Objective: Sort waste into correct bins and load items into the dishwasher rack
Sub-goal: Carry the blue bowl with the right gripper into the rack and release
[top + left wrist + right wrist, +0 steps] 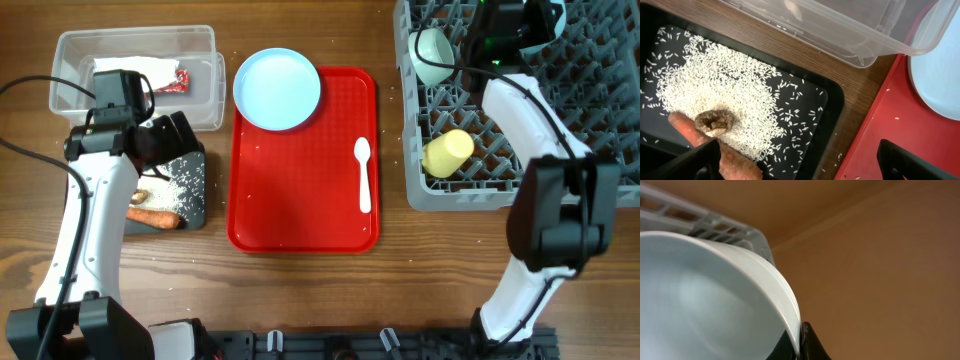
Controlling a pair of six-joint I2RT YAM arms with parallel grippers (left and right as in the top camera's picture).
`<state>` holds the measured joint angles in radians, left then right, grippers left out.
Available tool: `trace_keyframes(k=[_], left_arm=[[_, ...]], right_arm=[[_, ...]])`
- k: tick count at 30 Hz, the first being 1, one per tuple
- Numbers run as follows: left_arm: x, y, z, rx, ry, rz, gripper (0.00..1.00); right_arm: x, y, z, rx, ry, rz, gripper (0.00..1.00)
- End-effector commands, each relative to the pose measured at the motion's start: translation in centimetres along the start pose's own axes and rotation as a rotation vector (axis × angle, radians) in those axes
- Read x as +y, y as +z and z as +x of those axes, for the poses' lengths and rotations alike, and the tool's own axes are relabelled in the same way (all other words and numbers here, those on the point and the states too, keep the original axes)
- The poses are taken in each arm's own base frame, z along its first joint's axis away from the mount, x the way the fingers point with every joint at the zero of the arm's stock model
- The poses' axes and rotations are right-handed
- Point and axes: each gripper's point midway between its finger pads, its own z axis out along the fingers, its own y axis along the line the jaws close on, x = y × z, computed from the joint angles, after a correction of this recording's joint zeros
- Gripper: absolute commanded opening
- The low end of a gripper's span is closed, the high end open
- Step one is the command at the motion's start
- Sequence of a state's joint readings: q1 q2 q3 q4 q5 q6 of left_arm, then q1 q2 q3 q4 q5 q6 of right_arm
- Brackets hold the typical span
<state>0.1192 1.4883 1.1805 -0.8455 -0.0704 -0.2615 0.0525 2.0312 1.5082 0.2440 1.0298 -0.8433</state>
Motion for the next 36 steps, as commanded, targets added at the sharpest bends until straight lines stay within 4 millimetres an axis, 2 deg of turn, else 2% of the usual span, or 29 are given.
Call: trace_keyframes(k=[1, 6, 16, 23, 26, 29, 30, 32, 33, 34, 36], left_arm=[[0.2, -0.3, -0.5, -0.018, -0.017, -0.006, 1.0], [0.2, -0.3, -0.5, -0.018, -0.017, -0.006, 1.0], [0.2, -0.3, -0.5, -0.018, -0.017, -0.006, 1.0], [0.2, -0.3, -0.5, -0.018, -0.016, -0.006, 1.0], [0.2, -0.3, -0.5, -0.018, -0.017, -0.006, 1.0], [0.2, -0.3, -0.5, -0.018, -0.017, -0.006, 1.0], [0.2, -0.3, -0.5, -0.018, -0.017, -0.006, 1.0], [0.2, -0.3, -0.5, -0.018, -0.017, -0.006, 1.0], [0.2, -0.3, -0.5, -0.018, -0.017, -0.006, 1.0], [0.2, -0.3, -0.5, -0.018, -0.017, -0.006, 1.0], [0.2, -0.3, -0.5, -0.018, -0.017, -0.006, 1.0]], right_arm=[[3.3, 1.3, 0.2, -0.018, -0.236, -0.02, 0.04], [6.1, 1.8, -0.5, -0.093, -0.349, -0.066, 0.04], [6.7, 1.6, -1.1, -0.127, -0.381, -0.075, 0.04], [8.8, -0.3, -1.5, -0.146, -0.452, -0.126, 0.08], [9.8, -1.5, -1.8, -0.16, -0.487, -0.15, 0.17], [10.6, -2.5, -2.2, -0.177, -0.51, -0.165, 0.3], [10.7, -2.8, -2.4, -0.182, -0.511, -0.166, 0.38], [10.8, -3.1, -2.6, -0.186, -0.512, -0.165, 0.66], [10.8, -3.2, -2.6, -0.186, -0.513, -0.164, 0.96], [10.8, -3.3, -2.6, -0.185, -0.513, -0.162, 1.0], [10.8, -3.5, -2.7, -0.182, -0.512, -0.159, 1.0]])
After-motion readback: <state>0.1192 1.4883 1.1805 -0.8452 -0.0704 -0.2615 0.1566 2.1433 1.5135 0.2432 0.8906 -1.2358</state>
